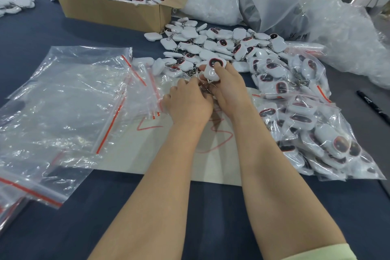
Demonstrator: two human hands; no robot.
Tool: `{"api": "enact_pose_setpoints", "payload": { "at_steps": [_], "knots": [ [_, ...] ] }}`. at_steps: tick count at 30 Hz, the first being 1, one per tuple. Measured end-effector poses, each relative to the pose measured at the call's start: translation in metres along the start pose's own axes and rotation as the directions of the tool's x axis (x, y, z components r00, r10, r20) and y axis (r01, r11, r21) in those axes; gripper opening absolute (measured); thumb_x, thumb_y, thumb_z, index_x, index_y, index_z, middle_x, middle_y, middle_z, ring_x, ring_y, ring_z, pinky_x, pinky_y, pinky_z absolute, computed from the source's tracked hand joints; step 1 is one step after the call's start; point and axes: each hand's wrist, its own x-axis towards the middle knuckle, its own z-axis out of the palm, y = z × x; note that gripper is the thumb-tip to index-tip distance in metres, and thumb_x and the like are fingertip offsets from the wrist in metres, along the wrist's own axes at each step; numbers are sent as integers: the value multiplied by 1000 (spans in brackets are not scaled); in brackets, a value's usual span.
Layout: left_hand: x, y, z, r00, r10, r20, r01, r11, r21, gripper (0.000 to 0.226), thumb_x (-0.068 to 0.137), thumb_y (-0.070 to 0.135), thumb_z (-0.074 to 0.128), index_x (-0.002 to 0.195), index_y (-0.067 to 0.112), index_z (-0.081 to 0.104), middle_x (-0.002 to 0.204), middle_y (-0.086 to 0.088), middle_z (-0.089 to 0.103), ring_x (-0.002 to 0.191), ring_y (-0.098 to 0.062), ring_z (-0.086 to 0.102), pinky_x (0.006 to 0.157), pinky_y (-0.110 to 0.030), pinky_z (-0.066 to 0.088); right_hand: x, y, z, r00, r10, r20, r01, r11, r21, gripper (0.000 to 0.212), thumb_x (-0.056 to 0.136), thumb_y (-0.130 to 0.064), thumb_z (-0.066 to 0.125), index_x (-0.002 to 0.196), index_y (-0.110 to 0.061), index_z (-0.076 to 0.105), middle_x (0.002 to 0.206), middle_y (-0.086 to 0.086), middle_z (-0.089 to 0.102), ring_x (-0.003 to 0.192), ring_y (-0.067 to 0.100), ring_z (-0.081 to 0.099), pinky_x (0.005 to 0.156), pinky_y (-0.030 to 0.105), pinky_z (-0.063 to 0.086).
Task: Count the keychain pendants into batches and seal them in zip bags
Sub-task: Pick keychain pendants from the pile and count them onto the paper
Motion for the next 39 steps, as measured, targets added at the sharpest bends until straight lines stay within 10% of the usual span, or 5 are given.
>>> {"api": "enact_pose_setpoints", "payload": {
  "at_steps": [17,29,39],
  "knots": [
    [0,0,-1,1000,-2,3,2,1000,2,32,88,28,49,119,20,55,121,-8,53,115,-34,47,93,-40,34,2,2,-3,997,-33,63,37,997,-70,10,97,-12,53,91,-14,60,91,4,69,69,9,65,69,25,53],
    [0,1,-1,1000,-6,3,6,1000,11,34,89,28,49,122,21,54,122,-8,53,116,-34,47,93,-40,33,1,6,-3,989,-141,45,148,960,-239,11,95,-15,57,85,-16,61,92,10,70,88,23,64,94,51,50],
    [0,1,-1,1000,-2,10,2,1000,-4,36,89,28,49,124,22,54,125,-7,52,117,-33,46,94,-39,32,5,3,-2,1000,0,-26,-1,1000,-16,11,99,-12,47,93,-10,57,82,3,67,75,16,63,74,30,54]
  ]
}}
